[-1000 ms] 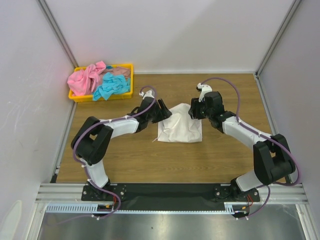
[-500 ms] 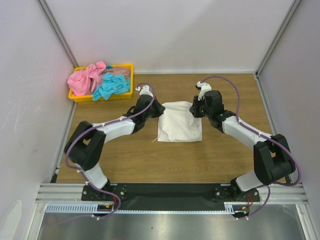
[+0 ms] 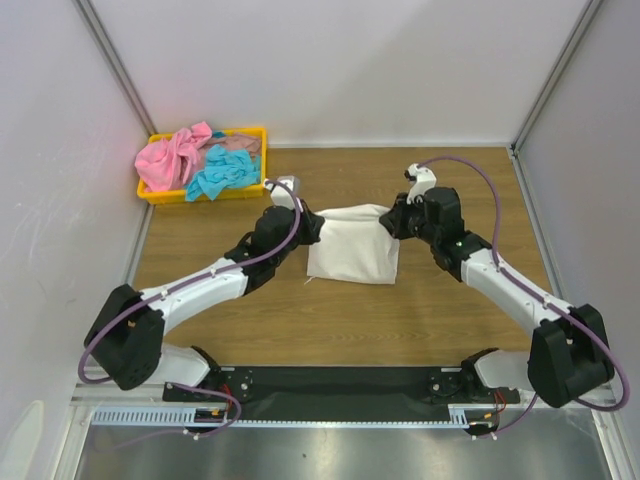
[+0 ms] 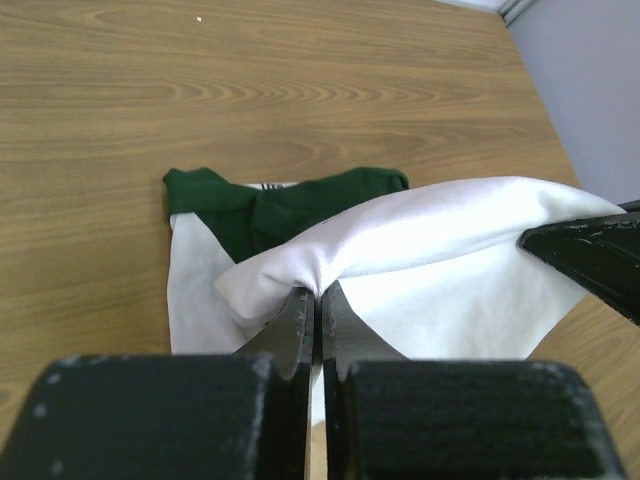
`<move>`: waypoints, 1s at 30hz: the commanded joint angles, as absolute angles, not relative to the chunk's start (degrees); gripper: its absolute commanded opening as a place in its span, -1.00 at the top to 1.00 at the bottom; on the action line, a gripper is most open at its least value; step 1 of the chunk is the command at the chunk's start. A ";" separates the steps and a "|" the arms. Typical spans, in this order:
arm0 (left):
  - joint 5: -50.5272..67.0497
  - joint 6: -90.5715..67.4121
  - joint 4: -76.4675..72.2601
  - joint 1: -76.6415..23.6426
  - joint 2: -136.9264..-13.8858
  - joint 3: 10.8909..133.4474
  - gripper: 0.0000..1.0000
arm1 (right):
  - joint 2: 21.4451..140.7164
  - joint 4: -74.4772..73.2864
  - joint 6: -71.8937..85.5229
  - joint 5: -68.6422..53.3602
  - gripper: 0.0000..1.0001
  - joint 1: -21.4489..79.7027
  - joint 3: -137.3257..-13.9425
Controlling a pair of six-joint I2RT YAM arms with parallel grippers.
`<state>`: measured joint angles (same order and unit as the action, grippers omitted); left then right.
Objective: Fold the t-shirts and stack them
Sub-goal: Fold the tshirt
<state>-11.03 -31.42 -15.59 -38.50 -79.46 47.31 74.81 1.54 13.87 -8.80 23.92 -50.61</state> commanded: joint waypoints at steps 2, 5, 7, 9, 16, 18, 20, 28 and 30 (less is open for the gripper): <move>-18.62 -29.70 -13.63 -40.25 -73.06 43.86 0.99 | 69.18 2.11 17.65 -11.59 0.96 23.64 -46.15; -20.82 -30.76 -12.66 -40.60 -68.58 41.05 0.99 | 66.28 2.02 19.07 -13.26 0.96 23.73 -43.34; -21.53 -31.02 -12.31 -40.87 -66.11 39.12 0.99 | 64.61 1.23 20.21 -14.06 0.96 23.99 -42.37; -22.32 -31.03 -12.22 -41.48 -62.95 37.97 0.99 | 62.24 0.27 21.18 -14.15 0.95 24.26 -41.84; -25.05 -33.66 -9.05 -42.01 -62.05 38.05 0.99 | 60.38 -6.06 23.12 -7.75 0.95 24.34 -41.92; -26.79 -34.19 -8.96 -42.01 -63.10 38.49 0.99 | 61.52 -5.98 22.94 -6.68 0.94 24.35 -41.92; -27.94 -34.02 -9.58 -42.01 -66.17 40.07 0.99 | 64.50 -4.58 22.41 -5.98 0.94 24.17 -42.10; -28.30 -32.69 -10.55 -39.82 -85.76 55.43 0.99 | 78.73 3.86 22.94 -11.76 1.00 16.45 -46.93; -27.69 -32.78 -9.23 -38.94 -92.18 60.61 0.99 | 83.04 6.67 23.03 -14.31 1.00 13.02 -48.51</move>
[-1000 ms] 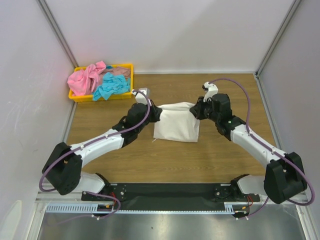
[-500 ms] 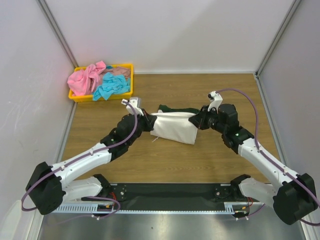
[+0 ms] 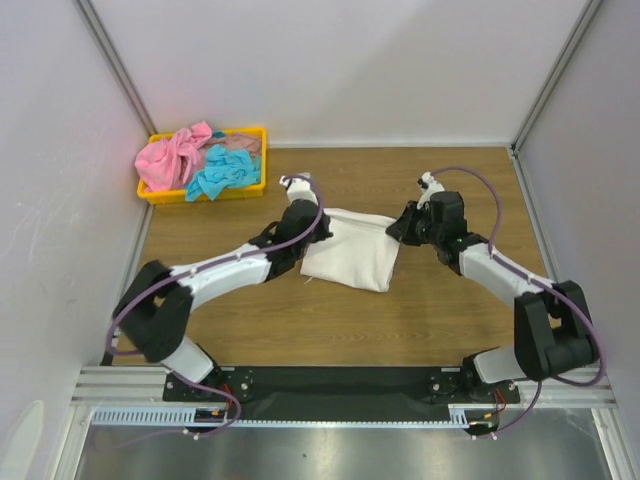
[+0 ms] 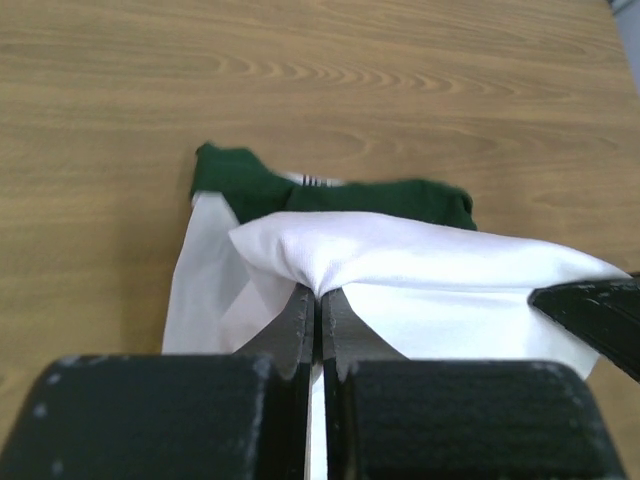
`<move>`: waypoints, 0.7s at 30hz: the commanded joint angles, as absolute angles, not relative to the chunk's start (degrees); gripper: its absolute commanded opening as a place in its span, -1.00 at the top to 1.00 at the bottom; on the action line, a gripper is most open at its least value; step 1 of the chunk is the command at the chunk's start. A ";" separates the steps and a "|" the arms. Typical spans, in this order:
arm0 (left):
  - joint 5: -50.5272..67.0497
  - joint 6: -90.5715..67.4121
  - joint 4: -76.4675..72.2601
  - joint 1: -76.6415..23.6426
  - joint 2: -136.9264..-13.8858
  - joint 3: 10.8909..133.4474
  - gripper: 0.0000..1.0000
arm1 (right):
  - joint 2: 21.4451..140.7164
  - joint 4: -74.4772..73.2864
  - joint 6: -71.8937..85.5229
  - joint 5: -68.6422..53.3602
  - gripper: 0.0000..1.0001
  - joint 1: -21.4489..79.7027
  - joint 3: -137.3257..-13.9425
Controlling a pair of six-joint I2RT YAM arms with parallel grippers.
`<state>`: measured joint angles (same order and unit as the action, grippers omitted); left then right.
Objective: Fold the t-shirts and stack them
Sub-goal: Fold the tshirt
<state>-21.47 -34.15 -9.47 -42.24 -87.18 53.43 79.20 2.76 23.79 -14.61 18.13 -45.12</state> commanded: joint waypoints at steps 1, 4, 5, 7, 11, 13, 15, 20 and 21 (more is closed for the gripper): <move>-27.42 -33.31 -8.71 -38.07 -93.85 62.21 0.99 | 84.62 7.64 22.94 -17.02 1.00 12.14 -49.21; -27.07 -35.15 -6.86 -36.22 -99.66 66.35 0.99 | 91.91 9.75 21.97 -23.54 1.00 9.85 -52.99; -26.64 -35.77 -7.20 -35.69 -100.45 66.53 0.99 | 95.94 10.63 21.80 -24.69 1.00 9.67 -54.13; -25.84 -37.17 -8.35 -33.85 -102.21 66.62 0.99 | 100.00 11.07 21.80 -26.71 1.00 9.49 -56.76; -23.65 -36.31 -11.42 -31.29 -104.85 66.18 0.99 | 107.30 11.60 22.50 -28.74 1.00 8.70 -59.76; -19.79 -35.34 -15.90 -30.07 -106.42 65.39 0.99 | 108.46 12.04 23.29 -28.48 1.00 8.00 -59.85; -17.41 -34.55 -18.98 -29.62 -107.40 65.65 0.99 | 108.37 12.39 23.73 -27.25 1.00 7.39 -59.41; -17.14 -33.92 -20.47 -29.44 -110.03 66.80 0.98 | 106.96 10.03 22.42 -22.94 1.00 6.24 -59.24; -17.05 -33.93 -21.17 -29.44 -110.30 66.71 0.98 | 107.05 9.76 22.15 -22.77 1.00 6.15 -59.85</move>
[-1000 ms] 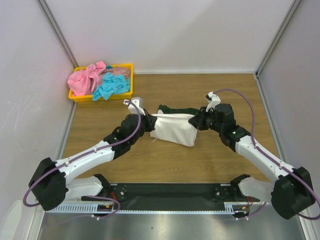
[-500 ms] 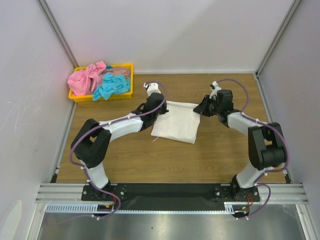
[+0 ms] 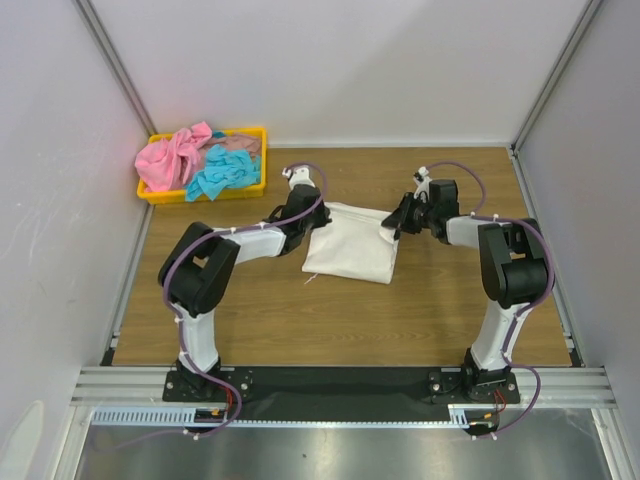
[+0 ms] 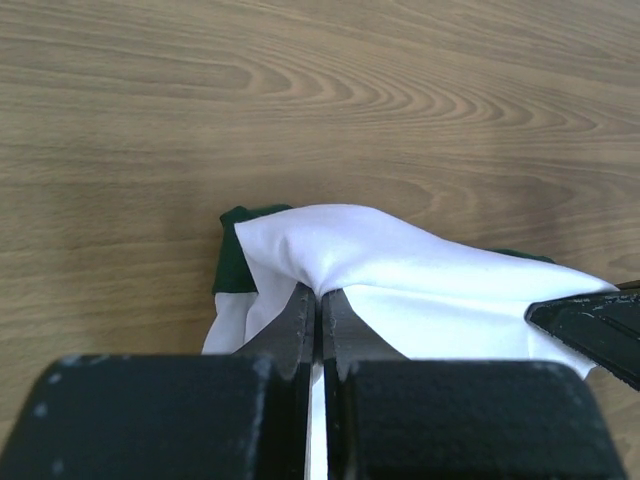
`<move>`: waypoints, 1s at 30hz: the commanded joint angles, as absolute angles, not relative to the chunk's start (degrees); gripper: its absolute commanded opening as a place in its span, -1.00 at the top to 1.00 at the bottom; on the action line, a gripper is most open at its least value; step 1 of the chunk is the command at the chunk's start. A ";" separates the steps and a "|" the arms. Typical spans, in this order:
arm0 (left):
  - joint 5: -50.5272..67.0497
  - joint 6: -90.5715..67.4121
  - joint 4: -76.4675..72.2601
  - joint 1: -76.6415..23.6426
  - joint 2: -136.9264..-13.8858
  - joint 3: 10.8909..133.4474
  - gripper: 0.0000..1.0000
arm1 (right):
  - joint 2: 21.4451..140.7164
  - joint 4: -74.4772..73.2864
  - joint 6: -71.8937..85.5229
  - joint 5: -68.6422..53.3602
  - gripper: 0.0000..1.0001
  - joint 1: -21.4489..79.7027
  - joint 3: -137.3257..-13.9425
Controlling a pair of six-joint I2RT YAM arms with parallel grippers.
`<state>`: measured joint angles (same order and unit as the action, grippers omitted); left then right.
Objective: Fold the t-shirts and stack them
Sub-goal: Fold the tshirt
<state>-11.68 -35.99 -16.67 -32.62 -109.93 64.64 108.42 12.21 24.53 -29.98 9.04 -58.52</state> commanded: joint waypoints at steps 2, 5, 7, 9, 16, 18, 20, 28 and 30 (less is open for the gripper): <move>-16.79 -34.01 -21.53 -29.27 -111.44 66.97 0.98 | 107.58 8.88 21.62 -22.50 1.00 6.24 -60.55; -15.12 -34.01 -20.05 -28.92 -113.72 69.25 0.94 | 108.63 9.05 21.10 -22.68 0.89 6.15 -61.00; -14.50 -33.31 -18.90 -28.83 -114.43 71.27 0.85 | 108.63 6.70 20.13 -21.98 0.71 6.15 -62.40; -14.94 -32.09 -17.49 -28.83 -113.82 72.51 0.71 | 106.80 5.02 18.55 -20.05 0.37 6.15 -63.54; -16.88 -21.98 -10.29 -29.00 -105.93 79.01 -0.68 | 96.61 -6.57 15.38 -6.87 -0.43 9.31 -70.83; -16.87 -19.70 -7.92 -29.53 -103.29 79.89 -0.75 | 92.49 -7.82 15.21 -5.80 -0.50 10.37 -71.37; -16.09 -18.99 -6.86 -30.06 -99.07 78.93 -0.78 | 89.66 -8.44 16.25 -3.88 -0.51 13.00 -70.06; -1.85 -30.49 -23.17 -31.55 -95.18 68.38 -0.48 | 80.68 9.01 32.51 -9.49 0.37 15.55 -52.84; -2.02 -34.61 -25.56 -31.55 -98.51 68.12 -0.28 | 81.64 12.55 33.57 -9.58 0.57 15.56 -50.37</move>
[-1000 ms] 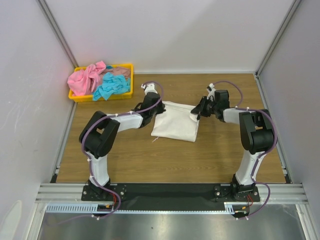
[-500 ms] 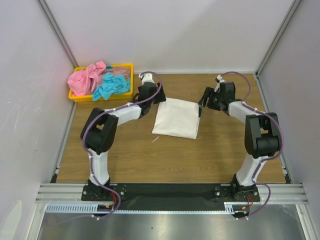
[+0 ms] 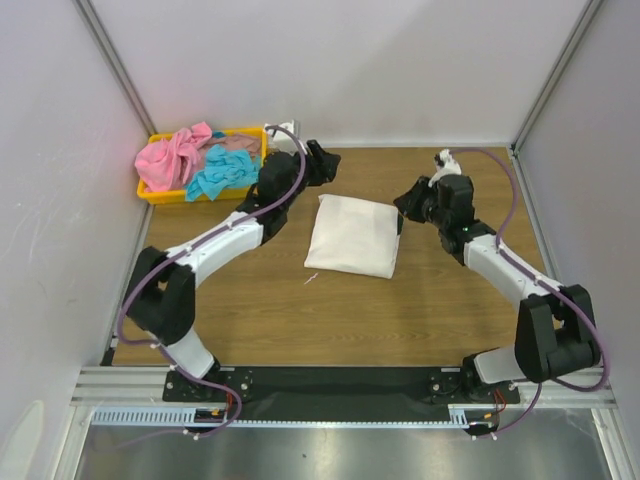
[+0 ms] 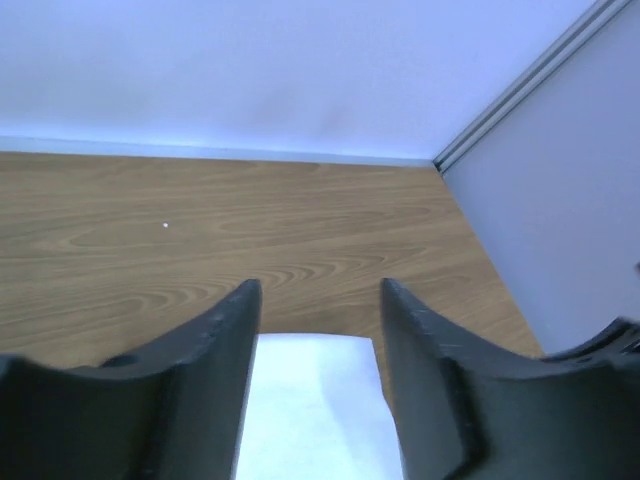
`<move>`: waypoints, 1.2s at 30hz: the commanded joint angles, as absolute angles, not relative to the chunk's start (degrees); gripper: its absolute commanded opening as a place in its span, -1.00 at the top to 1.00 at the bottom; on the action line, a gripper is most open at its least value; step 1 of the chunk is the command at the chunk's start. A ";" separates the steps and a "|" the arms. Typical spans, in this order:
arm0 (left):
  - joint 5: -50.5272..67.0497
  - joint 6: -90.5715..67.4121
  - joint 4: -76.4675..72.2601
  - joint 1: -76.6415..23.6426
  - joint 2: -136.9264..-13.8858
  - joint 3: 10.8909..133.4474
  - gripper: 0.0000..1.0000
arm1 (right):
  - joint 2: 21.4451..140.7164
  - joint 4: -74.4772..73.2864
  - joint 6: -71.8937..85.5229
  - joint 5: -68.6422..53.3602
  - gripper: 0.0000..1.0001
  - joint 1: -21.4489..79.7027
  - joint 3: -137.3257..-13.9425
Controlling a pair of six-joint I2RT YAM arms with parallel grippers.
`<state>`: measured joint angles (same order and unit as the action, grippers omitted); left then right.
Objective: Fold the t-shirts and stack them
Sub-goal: Fold the tshirt
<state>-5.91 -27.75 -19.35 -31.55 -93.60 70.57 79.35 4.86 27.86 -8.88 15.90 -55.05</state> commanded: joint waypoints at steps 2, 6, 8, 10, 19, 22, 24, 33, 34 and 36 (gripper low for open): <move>-2.55 -36.99 -28.91 -31.46 -101.15 68.46 0.07 | 84.62 15.90 33.75 -10.54 0.83 15.47 -48.96; -3.86 -43.93 -30.76 -31.38 -108.70 70.31 0.42 | 90.86 20.03 35.76 -13.88 1.00 15.47 -49.39; -4.65 -45.26 -32.51 -31.38 -110.91 70.75 0.55 | 93.33 23.98 36.39 -15.63 1.00 15.38 -49.04; -5.10 -47.10 -33.39 -31.03 -114.50 71.80 0.66 | 96.41 25.22 36.74 -15.12 1.00 15.56 -48.96; -3.96 -52.56 -33.67 -28.30 -125.68 77.78 0.76 | 99.31 21.18 33.31 -7.12 1.00 15.47 -44.83; -2.90 -53.35 -32.52 -27.95 -128.67 79.98 0.76 | 99.76 19.87 32.08 -5.19 1.00 15.47 -44.30; -1.85 -53.61 -32.43 -27.86 -130.33 81.03 0.76 | 100.11 18.90 31.47 -4.66 1.00 15.38 -44.30; -0.70 -40.89 -25.59 -27.86 -125.43 83.58 0.60 | 89.49 9.25 28.57 -5.45 1.00 16.69 -48.77; -0.88 -39.04 -25.23 -27.86 -121.94 83.24 0.57 | 88.08 8.10 28.13 -4.84 1.00 17.31 -49.48; -2.54 -33.42 -23.22 -27.86 -118.23 82.27 0.45 | 83.52 4.24 27.34 -3.52 1.00 19.41 -51.59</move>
